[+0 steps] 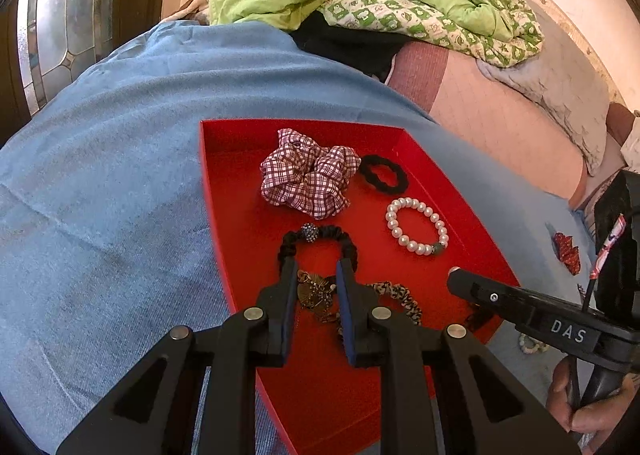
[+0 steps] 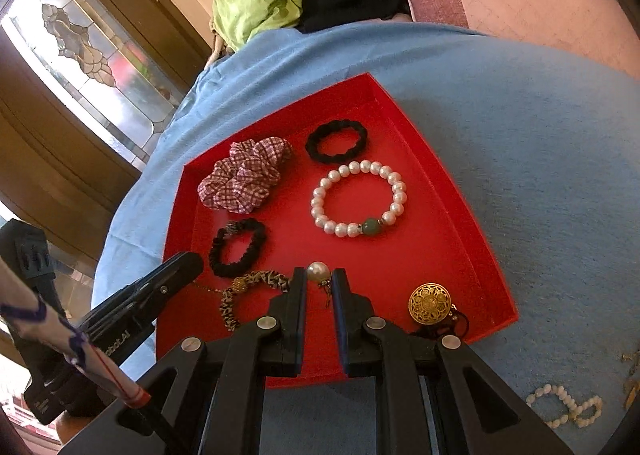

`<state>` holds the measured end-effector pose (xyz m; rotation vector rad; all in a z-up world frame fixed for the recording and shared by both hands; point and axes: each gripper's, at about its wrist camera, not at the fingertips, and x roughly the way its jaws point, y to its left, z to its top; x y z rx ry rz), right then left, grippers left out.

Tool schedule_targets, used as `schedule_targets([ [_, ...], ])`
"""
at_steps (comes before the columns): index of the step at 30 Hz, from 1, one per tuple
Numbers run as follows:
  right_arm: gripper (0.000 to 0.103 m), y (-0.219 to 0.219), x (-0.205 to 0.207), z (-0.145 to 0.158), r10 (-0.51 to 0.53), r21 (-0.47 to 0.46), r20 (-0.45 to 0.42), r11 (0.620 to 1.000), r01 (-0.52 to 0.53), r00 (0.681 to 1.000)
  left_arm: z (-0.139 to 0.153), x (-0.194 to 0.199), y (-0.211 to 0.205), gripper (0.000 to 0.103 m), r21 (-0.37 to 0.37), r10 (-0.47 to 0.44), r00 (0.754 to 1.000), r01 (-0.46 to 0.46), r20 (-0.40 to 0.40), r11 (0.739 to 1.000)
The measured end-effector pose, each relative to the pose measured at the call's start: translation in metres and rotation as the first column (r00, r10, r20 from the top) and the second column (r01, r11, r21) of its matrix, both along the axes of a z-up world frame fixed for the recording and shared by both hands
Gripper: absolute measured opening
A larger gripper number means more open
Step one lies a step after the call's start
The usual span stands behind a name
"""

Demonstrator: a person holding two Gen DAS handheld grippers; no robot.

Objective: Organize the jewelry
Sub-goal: 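Carry the gold pendant and pearl earring into the tray and open both tools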

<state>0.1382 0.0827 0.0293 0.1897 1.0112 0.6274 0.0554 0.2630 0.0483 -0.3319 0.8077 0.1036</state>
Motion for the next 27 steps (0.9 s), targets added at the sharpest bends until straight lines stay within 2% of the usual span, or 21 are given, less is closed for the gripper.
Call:
schedule_targets([
  [9,0.015,0.005,0.002,-0.001,0.008,-0.021,-0.012,1.000,-0.008,1.000,-0.003,0.002,-0.001,0.019,0.002,-0.006,1.000,0.006,-0.019,1.000],
  [10,0.016,0.005,0.002,-0.001,0.009,-0.022,-0.014,1.000,-0.010,1.000,-0.003,0.002,-0.001,0.020,0.001,-0.005,1.000,0.005,-0.021,1.000],
  [12,0.017,0.005,0.003,-0.001,0.006,-0.028,-0.013,1.000,-0.006,1.000,-0.003,0.001,-0.001,0.028,0.003,0.000,1.000,0.001,-0.021,1.000],
  [16,0.026,0.004,0.002,0.001,0.002,-0.027,-0.011,1.000,-0.002,1.000,-0.002,0.000,0.001,0.029,-0.004,0.010,1.000,-0.010,-0.011,1.000],
  [22,0.026,-0.010,-0.009,0.022,0.001,0.000,0.037,1.000,-0.001,0.999,0.011,-0.005,-0.003,0.030,-0.009,0.022,0.998,-0.022,0.056,1.000],
  [24,0.026,-0.021,-0.016,0.032,0.000,0.010,0.059,1.000,0.000,0.998,0.016,-0.006,-0.008,0.033,0.009,0.022,0.997,-0.022,0.080,1.000],
  [27,0.026,-0.045,-0.030,0.045,-0.017,0.043,0.079,0.999,0.013,0.997,0.024,-0.007,-0.024,0.034,0.032,-0.006,0.992,0.002,0.127,0.999],
])
